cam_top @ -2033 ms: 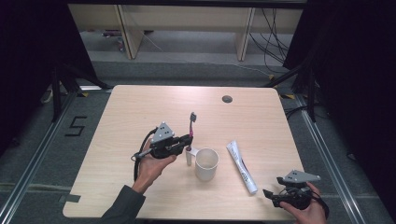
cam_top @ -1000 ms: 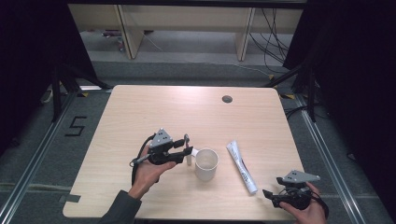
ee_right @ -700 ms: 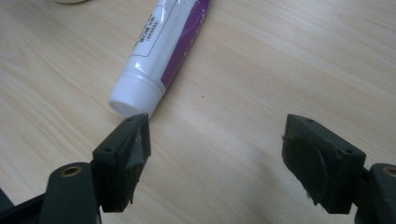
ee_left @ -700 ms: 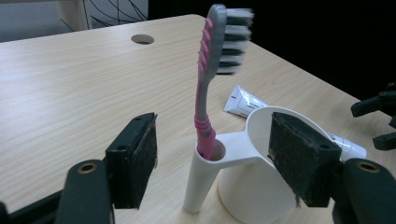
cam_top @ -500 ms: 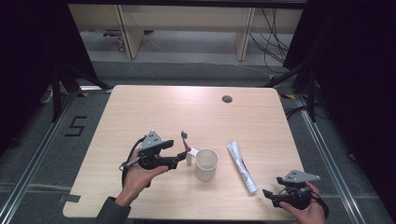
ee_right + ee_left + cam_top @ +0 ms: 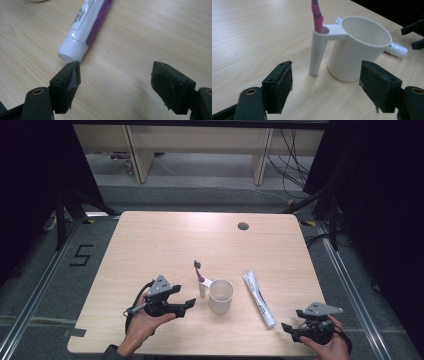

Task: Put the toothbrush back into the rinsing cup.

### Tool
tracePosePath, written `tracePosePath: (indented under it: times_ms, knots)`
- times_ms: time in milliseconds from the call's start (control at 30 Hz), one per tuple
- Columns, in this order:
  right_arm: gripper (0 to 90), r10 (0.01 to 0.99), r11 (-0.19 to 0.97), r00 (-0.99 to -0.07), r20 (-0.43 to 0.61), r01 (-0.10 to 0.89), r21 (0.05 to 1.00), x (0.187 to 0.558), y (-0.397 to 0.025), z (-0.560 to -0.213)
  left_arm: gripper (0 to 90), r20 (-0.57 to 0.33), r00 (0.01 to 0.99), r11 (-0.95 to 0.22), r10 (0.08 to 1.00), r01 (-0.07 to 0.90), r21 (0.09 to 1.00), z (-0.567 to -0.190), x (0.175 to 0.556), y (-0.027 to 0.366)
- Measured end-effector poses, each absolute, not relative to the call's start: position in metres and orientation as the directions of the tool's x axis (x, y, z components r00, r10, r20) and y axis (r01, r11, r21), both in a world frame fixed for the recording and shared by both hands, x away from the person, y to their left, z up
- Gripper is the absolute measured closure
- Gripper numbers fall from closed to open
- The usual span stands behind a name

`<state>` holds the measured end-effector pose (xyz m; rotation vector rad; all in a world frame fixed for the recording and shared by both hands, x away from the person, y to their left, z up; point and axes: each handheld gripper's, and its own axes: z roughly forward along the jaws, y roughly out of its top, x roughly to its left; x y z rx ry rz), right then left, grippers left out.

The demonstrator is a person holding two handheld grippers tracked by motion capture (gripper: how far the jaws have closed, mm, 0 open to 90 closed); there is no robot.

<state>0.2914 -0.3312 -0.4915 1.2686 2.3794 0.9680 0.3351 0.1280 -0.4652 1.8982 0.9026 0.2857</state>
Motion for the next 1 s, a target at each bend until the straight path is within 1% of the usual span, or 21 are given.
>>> tracePosePath:
  times_ms: [100,200,267,400,500,533,567,633,700,733,800,867,933,1000]
  knots:
    - [24.7,0.816,0.385,-0.572,0.078,0.64,0.664,0.291,-0.331,-0.491,25.3,-0.188,0.694,-0.25,0.695,0.478,0.842,-0.47,0.33,0.131]
    - [24.7,0.807,0.413,-0.59,0.032,0.6,0.685,0.293,-0.335,-0.493,25.0,-0.194,0.693,-0.248,0.694,0.483,0.84,-0.474,0.325,0.134]
    - [24.7,0.814,0.388,-0.576,0.071,0.631,0.672,0.291,-0.334,-0.493,24.4,-0.195,0.687,-0.252,0.7,0.493,0.833,-0.476,0.321,0.137]
    - [24.7,0.81,0.395,-0.583,0.059,0.618,0.68,0.294,-0.336,-0.494,23.0,-0.2,0.688,-0.26,0.697,0.503,0.824,-0.481,0.315,0.14]
    - [24.7,0.809,0.394,-0.584,0.063,0.62,0.678,0.294,-0.336,-0.494,21.6,-0.208,0.69,-0.267,0.693,0.514,0.815,-0.486,0.311,0.141]
    - [24.7,0.817,0.379,-0.571,0.08,0.637,0.671,0.292,-0.334,-0.494,21.1,-0.21,0.686,-0.265,0.696,0.518,0.814,-0.488,0.309,0.141]
    - [24.7,0.811,0.394,-0.582,0.06,0.618,0.68,0.293,-0.335,-0.494,20.4,-0.207,0.686,-0.272,0.698,0.521,0.809,-0.489,0.307,0.141]
    - [24.7,0.813,0.385,-0.577,0.077,0.632,0.673,0.292,-0.335,-0.494,18.5,-0.185,0.693,-0.306,0.696,0.52,0.797,-0.491,0.305,0.143]
    - [24.7,0.813,0.387,-0.579,0.068,0.624,0.678,0.292,-0.335,-0.494,18.1,-0.185,0.688,-0.299,0.702,0.52,0.8,-0.494,0.301,0.142]
    - [24.7,0.814,0.388,-0.577,0.071,0.631,0.672,0.292,-0.334,-0.493,18.1,-0.173,0.694,-0.321,0.699,0.521,0.791,-0.495,0.3,0.144]
    - [24.7,0.813,0.389,-0.578,0.074,0.633,0.669,0.292,-0.334,-0.493,17.8,-0.182,0.687,-0.306,0.704,0.524,0.795,-0.498,0.296,0.144]
    - [24.7,0.816,0.383,-0.572,0.082,0.641,0.666,0.291,-0.334,-0.493,17.1,-0.169,0.696,-0.336,0.698,0.527,0.781,-0.499,0.293,0.147]
    - [24.7,0.815,0.381,-0.573,0.084,0.64,0.667,0.291,-0.333,-0.493,17.0,-0.181,0.69,-0.327,0.701,0.536,0.779,-0.501,0.29,0.147]
    - [24.7,0.811,0.394,-0.581,0.066,0.627,0.673,0.292,-0.334,-0.493,17.0,-0.168,0.69,-0.341,0.704,0.536,0.772,-0.502,0.287,0.148]
